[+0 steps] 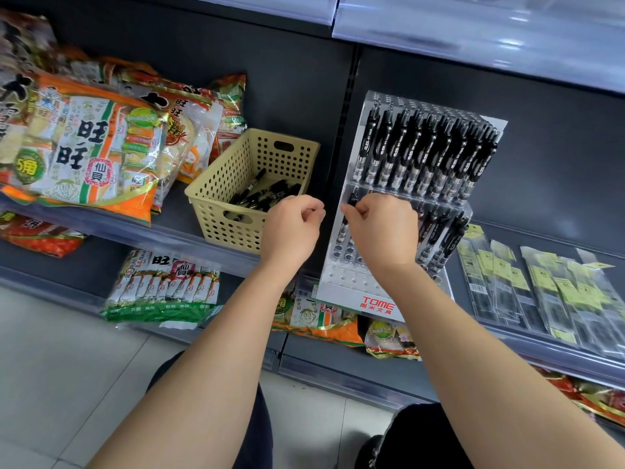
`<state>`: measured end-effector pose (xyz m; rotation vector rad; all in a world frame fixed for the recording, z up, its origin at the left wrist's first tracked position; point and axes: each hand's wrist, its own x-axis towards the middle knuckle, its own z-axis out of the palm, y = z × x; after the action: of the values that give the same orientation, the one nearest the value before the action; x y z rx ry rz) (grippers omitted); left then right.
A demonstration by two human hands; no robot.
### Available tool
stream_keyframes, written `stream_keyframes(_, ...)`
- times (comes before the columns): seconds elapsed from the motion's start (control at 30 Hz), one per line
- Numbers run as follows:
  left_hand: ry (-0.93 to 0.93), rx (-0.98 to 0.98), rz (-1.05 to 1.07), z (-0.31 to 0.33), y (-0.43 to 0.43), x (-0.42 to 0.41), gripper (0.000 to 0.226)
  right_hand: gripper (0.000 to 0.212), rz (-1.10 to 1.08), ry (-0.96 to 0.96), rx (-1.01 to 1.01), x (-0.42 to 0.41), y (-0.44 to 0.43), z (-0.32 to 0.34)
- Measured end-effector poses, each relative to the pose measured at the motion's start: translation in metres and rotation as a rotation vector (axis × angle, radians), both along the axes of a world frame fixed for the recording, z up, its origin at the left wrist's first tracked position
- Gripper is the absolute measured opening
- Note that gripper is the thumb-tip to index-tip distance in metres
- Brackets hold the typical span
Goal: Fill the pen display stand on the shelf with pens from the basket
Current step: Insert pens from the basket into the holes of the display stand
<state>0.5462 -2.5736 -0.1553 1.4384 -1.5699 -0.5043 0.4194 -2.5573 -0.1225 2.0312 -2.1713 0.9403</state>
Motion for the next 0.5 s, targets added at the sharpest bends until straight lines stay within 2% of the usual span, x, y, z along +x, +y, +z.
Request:
stream_keyframes(0.17,-0.002,-0.003,0.002,0.0,0.0,0.001,0.019,0.049,-0.006,0.1,0.057,0.001,-0.004,0.0)
stream_keyframes(0.33,0.002,-0.019,0.003,0.002,0.0,0.002,0.018,0.044,0.045,0.095,0.021,0.003,0.004,0.001)
stream_keyframes(0.43,0.022,-0.023,0.02,0.012,-0.007,0.008,0.016,0.04,0.147,0.055,-0.089,0.014,0.004,0.002)
stream_keyframes(0.5,0.0,-0.031,0.046,0.024,-0.015,0.016,0.017,0.028,0.253,0.046,-0.106,0.025,-0.003,0.003)
